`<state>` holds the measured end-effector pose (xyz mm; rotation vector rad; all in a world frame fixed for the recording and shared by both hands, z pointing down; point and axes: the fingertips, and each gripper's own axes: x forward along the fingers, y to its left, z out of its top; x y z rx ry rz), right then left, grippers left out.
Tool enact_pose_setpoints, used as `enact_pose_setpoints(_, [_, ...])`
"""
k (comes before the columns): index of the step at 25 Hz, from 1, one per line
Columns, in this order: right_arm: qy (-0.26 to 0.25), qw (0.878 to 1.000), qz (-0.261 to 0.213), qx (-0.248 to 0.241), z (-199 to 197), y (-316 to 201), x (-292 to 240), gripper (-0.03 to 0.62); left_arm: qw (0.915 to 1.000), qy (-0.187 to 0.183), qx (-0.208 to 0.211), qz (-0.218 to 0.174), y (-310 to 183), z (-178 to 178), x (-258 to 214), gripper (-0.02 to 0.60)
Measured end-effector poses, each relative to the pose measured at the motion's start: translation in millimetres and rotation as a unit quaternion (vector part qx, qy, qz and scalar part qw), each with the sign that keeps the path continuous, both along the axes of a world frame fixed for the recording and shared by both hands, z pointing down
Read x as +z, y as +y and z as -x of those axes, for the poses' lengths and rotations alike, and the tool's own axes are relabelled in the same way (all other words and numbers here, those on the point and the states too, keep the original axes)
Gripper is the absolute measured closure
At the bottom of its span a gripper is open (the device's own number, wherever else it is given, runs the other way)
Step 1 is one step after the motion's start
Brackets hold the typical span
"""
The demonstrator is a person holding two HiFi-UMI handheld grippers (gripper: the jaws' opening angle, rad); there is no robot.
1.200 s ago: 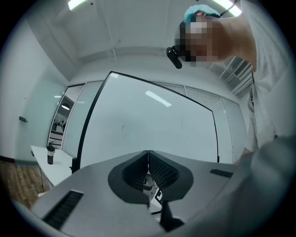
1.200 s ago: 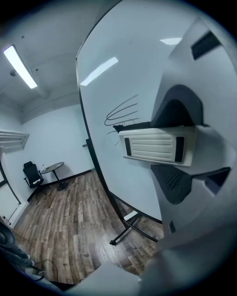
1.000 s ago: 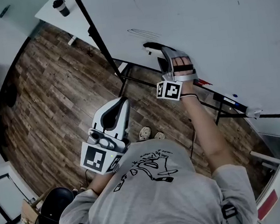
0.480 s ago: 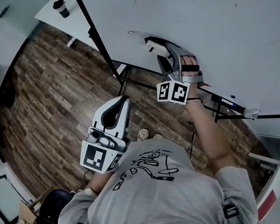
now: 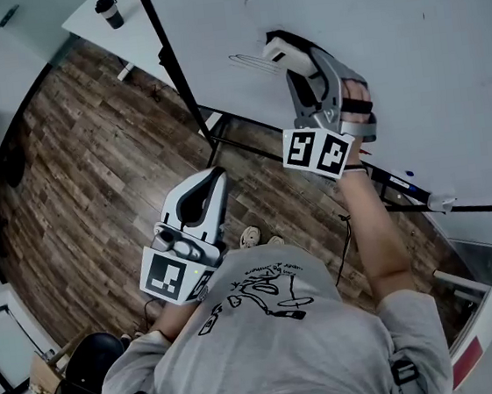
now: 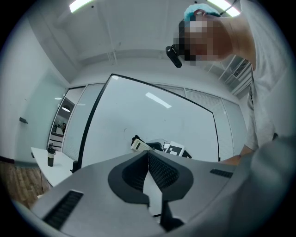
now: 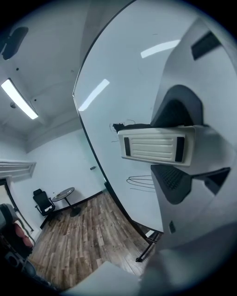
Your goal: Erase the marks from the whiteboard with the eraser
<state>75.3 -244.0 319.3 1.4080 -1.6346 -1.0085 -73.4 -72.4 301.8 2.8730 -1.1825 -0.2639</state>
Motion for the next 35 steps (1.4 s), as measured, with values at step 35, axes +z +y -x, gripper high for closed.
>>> enact_pose_setpoints(35, [0.086, 0.994, 0.063, -0.012, 41.7, -32.1, 110.4, 0.335, 0.9997, 0.001, -0.02, 0.013, -13.4, 23.0, 8.2, 0.56])
